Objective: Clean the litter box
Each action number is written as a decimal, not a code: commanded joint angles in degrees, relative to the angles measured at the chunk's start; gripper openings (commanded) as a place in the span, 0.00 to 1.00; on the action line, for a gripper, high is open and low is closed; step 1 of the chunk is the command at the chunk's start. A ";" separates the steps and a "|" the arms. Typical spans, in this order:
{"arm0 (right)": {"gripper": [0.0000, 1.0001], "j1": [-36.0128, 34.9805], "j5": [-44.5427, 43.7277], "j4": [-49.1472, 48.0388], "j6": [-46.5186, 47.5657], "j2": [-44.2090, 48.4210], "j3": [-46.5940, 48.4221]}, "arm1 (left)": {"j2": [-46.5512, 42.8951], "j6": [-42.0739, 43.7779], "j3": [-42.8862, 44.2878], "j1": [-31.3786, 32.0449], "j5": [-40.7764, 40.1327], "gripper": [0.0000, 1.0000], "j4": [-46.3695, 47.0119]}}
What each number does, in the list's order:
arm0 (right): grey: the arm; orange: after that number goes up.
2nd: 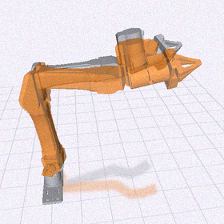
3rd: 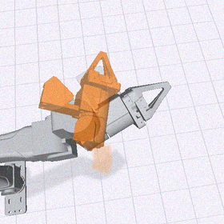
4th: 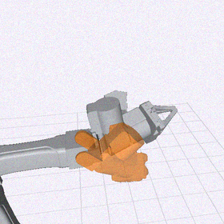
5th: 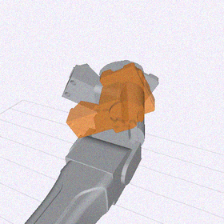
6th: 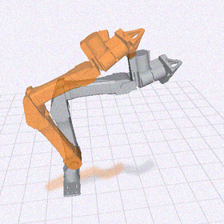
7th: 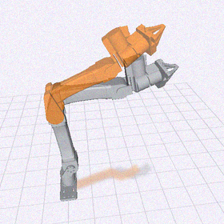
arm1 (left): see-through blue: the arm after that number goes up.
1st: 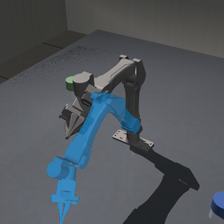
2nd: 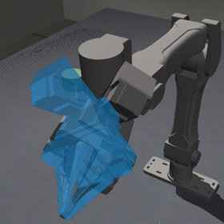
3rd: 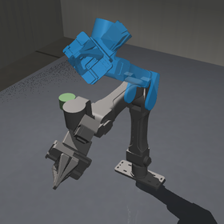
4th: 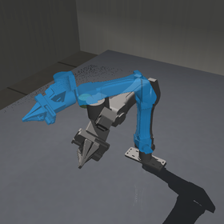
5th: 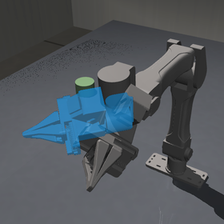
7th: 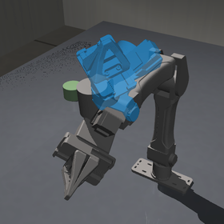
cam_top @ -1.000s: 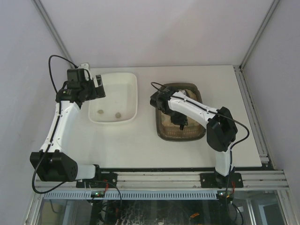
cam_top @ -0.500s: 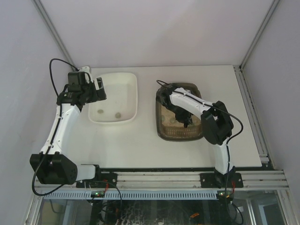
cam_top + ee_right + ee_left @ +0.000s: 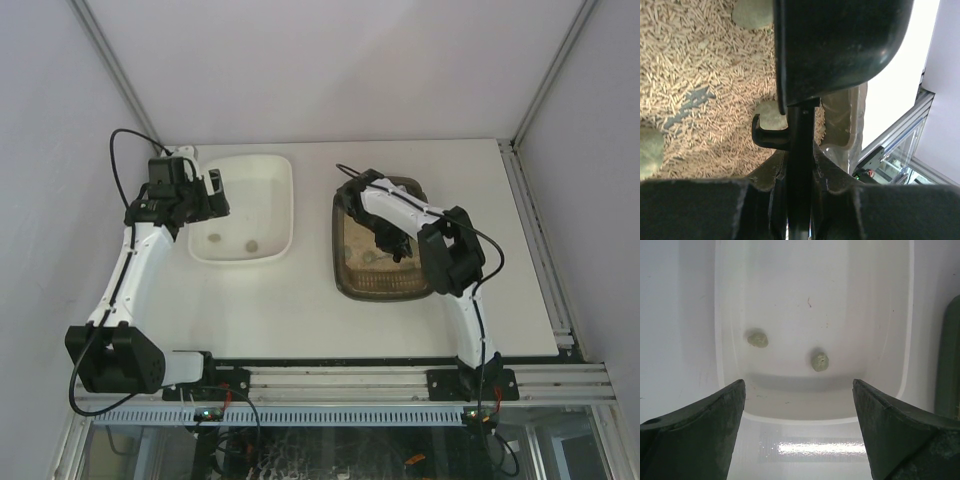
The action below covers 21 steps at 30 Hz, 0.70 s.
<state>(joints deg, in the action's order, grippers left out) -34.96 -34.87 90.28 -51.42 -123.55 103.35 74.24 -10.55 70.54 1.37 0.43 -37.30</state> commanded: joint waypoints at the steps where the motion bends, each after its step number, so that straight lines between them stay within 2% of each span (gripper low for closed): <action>1: 0.00 1.68 -1.70 1.17 1.81 -2.73 3.96 | -0.25 -0.33 -0.21 0.14 1.68 0.91 2.17; 7: 0.00 3.06 -1.36 0.86 2.53 -4.36 5.54 | 0.28 -0.48 0.17 0.15 2.26 0.91 2.19; 11: 0.00 3.65 2.63 -2.15 5.08 -4.15 5.34 | 0.88 -1.12 -0.38 0.22 2.81 0.91 2.23; 21: 0.00 5.73 23.39 -17.73 14.46 4.06 -1.20 | -0.64 -1.50 2.73 0.18 4.16 0.91 -1.02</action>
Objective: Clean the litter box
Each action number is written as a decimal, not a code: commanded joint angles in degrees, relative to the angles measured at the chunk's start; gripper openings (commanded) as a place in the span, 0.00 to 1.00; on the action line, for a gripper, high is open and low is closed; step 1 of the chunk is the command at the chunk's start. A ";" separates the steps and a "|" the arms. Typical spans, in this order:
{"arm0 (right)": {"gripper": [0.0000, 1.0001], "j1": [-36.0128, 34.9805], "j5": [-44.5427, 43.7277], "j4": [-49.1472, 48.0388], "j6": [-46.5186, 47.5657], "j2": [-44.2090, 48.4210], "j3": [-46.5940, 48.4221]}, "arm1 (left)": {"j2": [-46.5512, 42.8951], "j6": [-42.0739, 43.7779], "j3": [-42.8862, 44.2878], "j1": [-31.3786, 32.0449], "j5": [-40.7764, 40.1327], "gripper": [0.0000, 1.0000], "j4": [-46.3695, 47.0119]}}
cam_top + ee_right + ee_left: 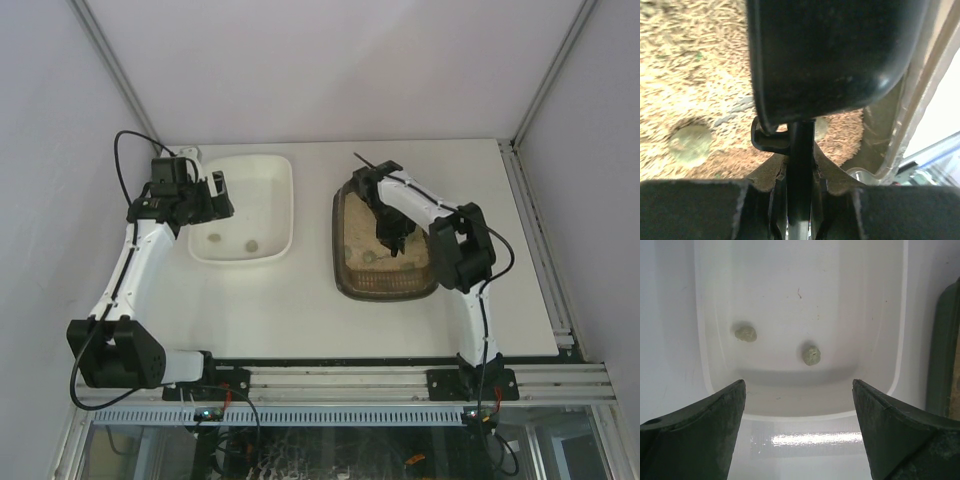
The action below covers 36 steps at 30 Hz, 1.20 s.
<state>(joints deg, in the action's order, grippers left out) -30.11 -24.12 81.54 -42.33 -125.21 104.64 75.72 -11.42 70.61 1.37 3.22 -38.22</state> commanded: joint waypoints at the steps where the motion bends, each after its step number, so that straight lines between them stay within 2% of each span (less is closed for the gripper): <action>1: 0.00 1.14 14.27 -10.08 5.97 6.65 -3.63 | -2.56 -0.58 2.74 0.18 1.48 0.91 -0.10; 12: 0.00 3.36 20.23 -13.63 8.17 12.39 -8.33 | -4.05 -0.71 2.60 0.21 2.05 0.92 -0.59; 19: 0.00 5.27 25.38 -16.78 8.68 12.36 -11.63 | -4.09 -0.70 2.43 0.16 2.25 0.91 -0.55; 24: 0.00 7.64 34.82 -24.06 8.32 14.46 -18.12 | -4.31 -1.00 1.93 0.20 2.67 0.91 -0.54; 33: 0.00 10.95 37.94 -32.09 8.13 21.88 -27.00 | -7.68 -0.53 1.64 0.20 4.72 0.91 -2.54; 36: 0.00 13.80 43.82 -37.40 7.81 24.17 -32.15 | -9.66 0.77 1.40 0.19 4.75 0.91 -3.55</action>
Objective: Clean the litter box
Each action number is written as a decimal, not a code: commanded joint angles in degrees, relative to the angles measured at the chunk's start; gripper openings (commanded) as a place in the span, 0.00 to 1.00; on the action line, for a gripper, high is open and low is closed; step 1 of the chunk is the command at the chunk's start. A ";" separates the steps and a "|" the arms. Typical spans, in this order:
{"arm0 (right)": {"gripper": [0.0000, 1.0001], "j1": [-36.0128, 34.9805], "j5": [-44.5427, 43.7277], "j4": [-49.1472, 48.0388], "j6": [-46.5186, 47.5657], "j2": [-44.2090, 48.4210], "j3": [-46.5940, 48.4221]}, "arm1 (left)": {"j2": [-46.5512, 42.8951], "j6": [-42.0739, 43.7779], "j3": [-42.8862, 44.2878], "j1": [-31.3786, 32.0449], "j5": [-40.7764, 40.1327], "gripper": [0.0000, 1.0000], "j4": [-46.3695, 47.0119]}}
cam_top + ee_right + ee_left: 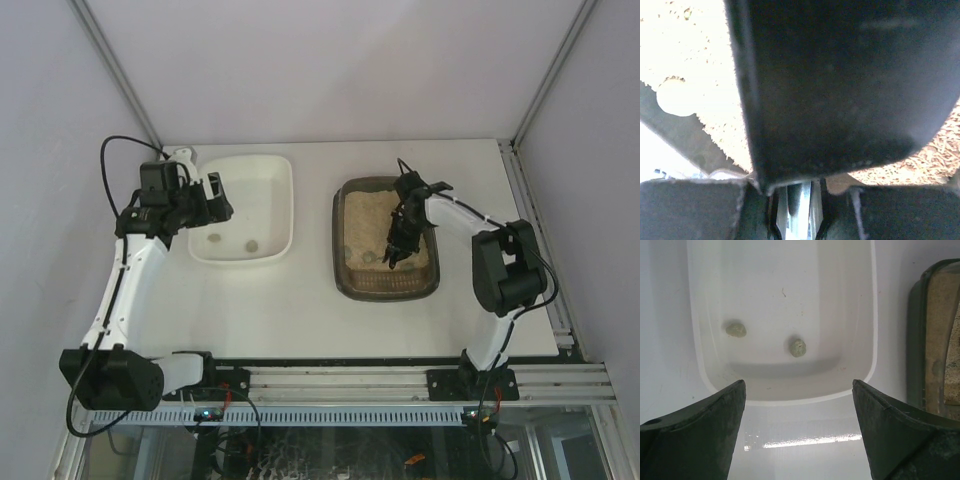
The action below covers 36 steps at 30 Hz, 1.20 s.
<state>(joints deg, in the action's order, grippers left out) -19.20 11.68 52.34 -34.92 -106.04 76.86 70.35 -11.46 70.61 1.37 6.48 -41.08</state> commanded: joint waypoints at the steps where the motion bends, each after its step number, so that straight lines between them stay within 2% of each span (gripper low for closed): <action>1: 0.00 4.21 12.61 -10.76 -0.27 5.39 -6.61 | -4.82 1.16 1.45 0.17 1.61 0.91 -1.24; 3: 0.00 6.07 16.04 -14.50 -1.51 5.60 -9.81 | -5.48 1.66 1.59 0.21 1.92 0.91 -2.50; 17: 0.00 8.13 20.48 -20.81 0.11 6.70 -15.46 | -6.80 4.83 -0.84 0.08 6.75 0.91 -4.14; 27: 0.00 9.06 20.02 -21.95 -0.95 17.60 -21.07 | -7.85 10.21 -2.60 0.13 12.93 0.92 -5.50; 32: 0.00 9.62 24.67 -23.99 -0.59 20.74 -24.34 | -9.72 16.18 -5.69 -0.18 16.64 0.92 -7.18; 36: 0.00 9.86 29.29 -29.83 -0.45 23.49 -29.20 | -10.93 23.29 -8.11 -0.99 20.97 0.92 -11.66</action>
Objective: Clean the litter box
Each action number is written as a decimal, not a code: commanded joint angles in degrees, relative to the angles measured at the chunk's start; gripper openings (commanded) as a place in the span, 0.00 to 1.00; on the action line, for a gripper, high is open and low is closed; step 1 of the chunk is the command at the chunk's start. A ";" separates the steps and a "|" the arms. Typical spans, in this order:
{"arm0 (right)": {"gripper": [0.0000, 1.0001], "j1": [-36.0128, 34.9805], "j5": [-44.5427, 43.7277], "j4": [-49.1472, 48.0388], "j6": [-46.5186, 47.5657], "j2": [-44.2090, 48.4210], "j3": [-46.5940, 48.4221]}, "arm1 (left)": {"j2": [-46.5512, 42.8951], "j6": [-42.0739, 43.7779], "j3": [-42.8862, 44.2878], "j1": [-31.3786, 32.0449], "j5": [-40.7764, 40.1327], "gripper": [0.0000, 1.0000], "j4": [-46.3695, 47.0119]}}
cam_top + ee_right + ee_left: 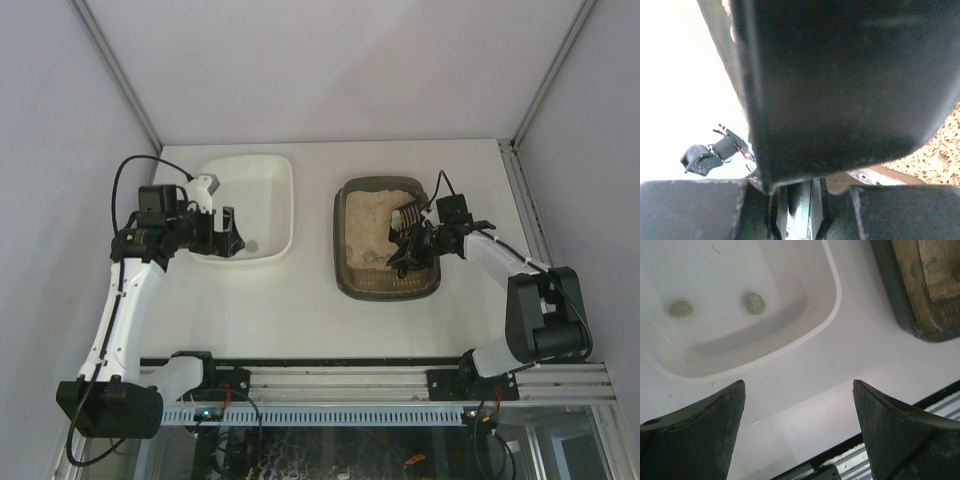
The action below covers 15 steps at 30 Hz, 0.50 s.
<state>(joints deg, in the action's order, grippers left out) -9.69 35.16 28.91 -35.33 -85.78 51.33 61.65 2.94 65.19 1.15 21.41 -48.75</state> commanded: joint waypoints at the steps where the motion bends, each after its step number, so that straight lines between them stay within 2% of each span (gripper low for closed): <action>1: 0.00 0.52 6.86 -8.03 -0.27 3.88 -5.08 | -2.66 10.43 -3.29 -0.94 6.32 0.92 -4.78; 7: 0.00 2.00 12.08 -20.84 -4.14 8.94 -13.16 | -7.28 13.61 -8.23 -1.16 3.53 0.92 -5.15; 12: 0.00 1.82 15.43 -27.12 -4.72 11.98 -14.72 | -12.18 14.63 -11.50 -1.20 5.15 0.92 -4.72; 15: 0.00 1.82 18.60 -34.49 -7.06 12.40 -17.04 | -14.66 15.11 -13.52 -1.16 5.42 0.92 -3.86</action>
<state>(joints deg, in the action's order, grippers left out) -7.99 47.77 8.36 -39.83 -75.66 35.81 50.28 15.51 54.30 0.23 24.71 -54.26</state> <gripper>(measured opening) 0.147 0.921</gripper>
